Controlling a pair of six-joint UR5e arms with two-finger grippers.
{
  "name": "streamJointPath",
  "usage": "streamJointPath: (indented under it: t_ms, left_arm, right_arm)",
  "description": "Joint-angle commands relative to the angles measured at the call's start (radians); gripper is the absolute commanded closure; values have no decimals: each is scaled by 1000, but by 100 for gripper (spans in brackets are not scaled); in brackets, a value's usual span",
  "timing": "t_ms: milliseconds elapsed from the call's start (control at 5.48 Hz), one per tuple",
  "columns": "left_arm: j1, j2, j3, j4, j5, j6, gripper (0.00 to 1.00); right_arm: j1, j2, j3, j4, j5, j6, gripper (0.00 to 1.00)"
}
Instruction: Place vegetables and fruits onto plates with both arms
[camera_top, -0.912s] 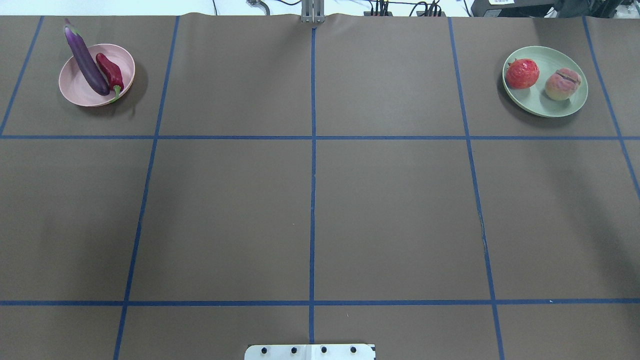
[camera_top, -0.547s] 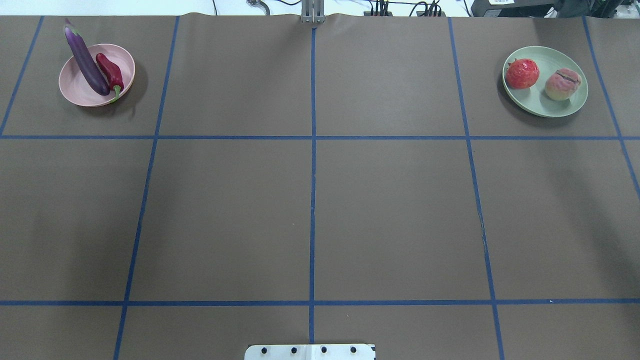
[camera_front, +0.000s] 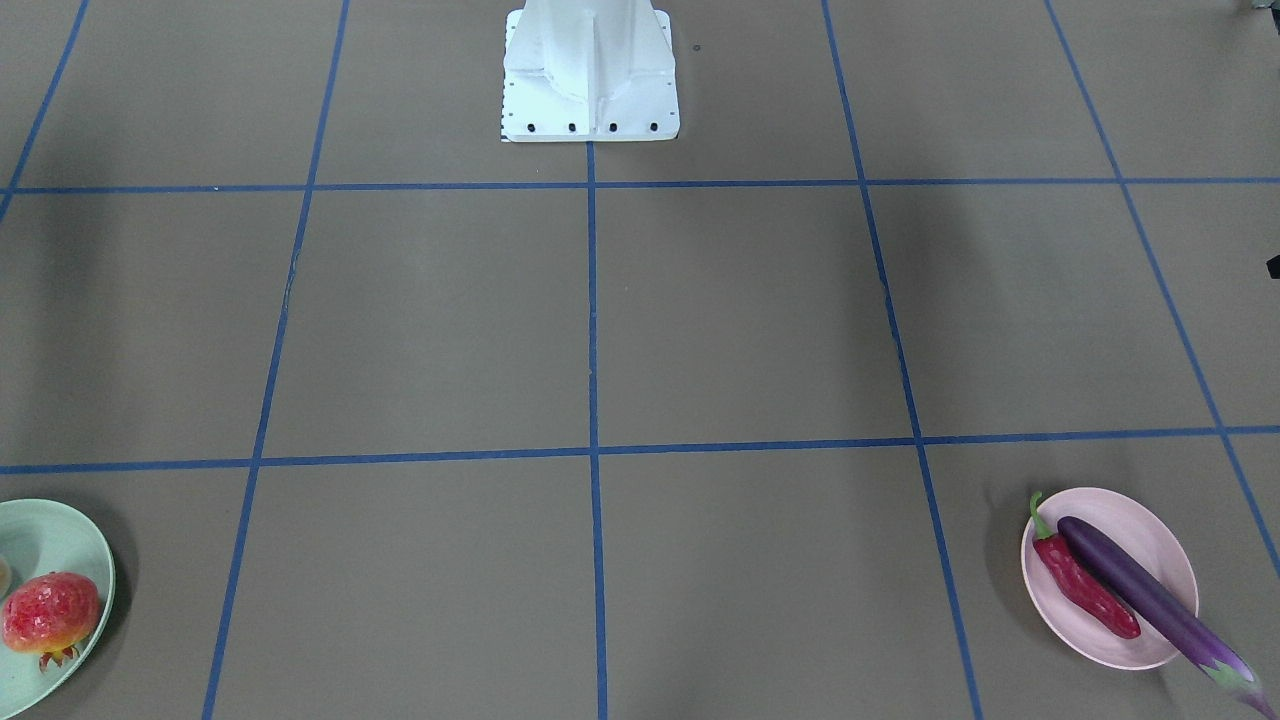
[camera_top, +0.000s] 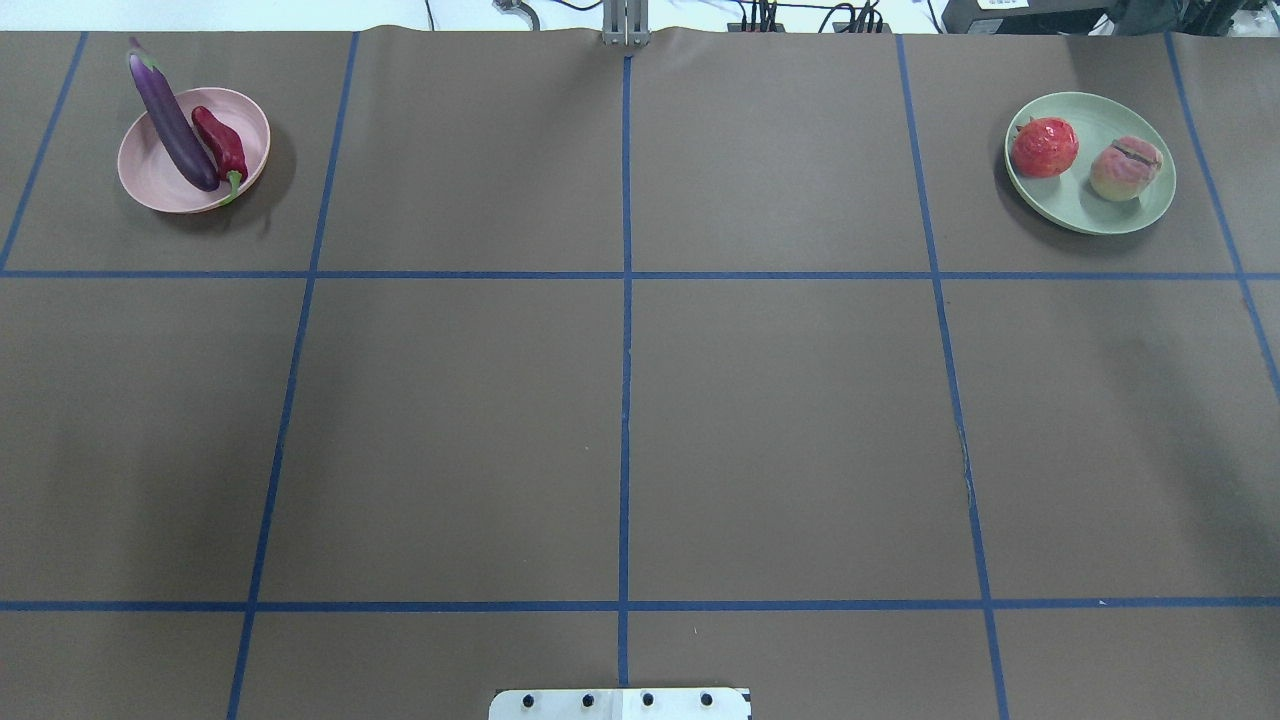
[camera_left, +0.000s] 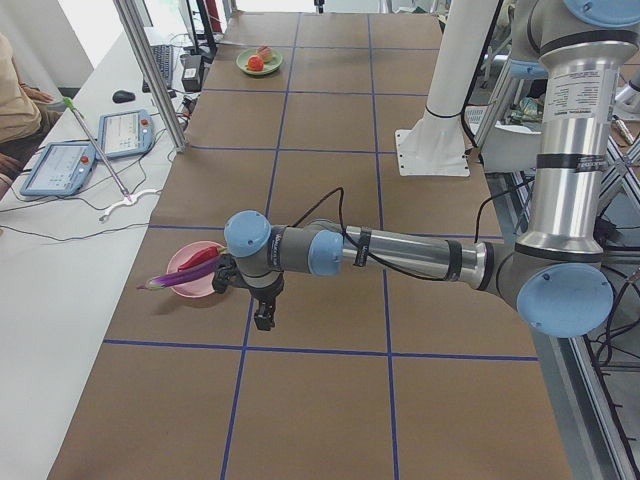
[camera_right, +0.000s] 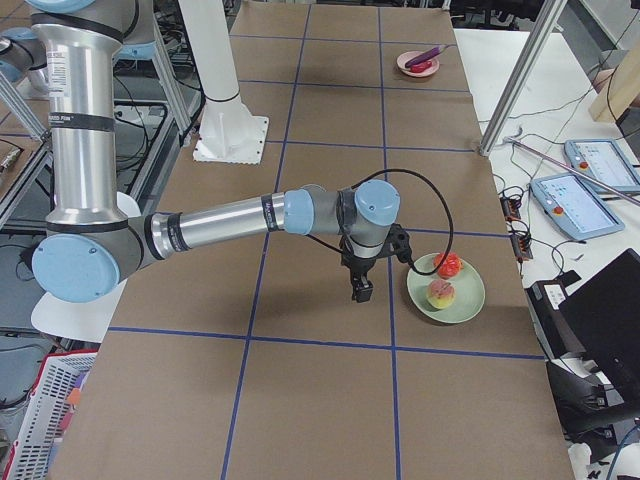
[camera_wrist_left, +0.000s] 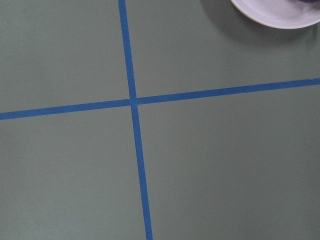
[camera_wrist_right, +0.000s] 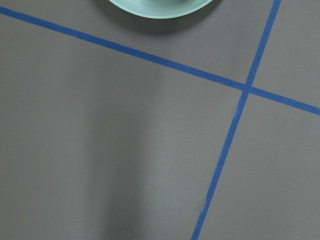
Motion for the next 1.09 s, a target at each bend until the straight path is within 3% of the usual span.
streamJointPath:
  t_ms: [0,912]
  left_arm:
    - [0,0,-9,-2,1,1,0]
    - [-2,9,-52,2,-7,1,0]
  right_arm:
    - [1,-12,1,5,18,5,0]
    - [-2,3,2,8,18,5,0]
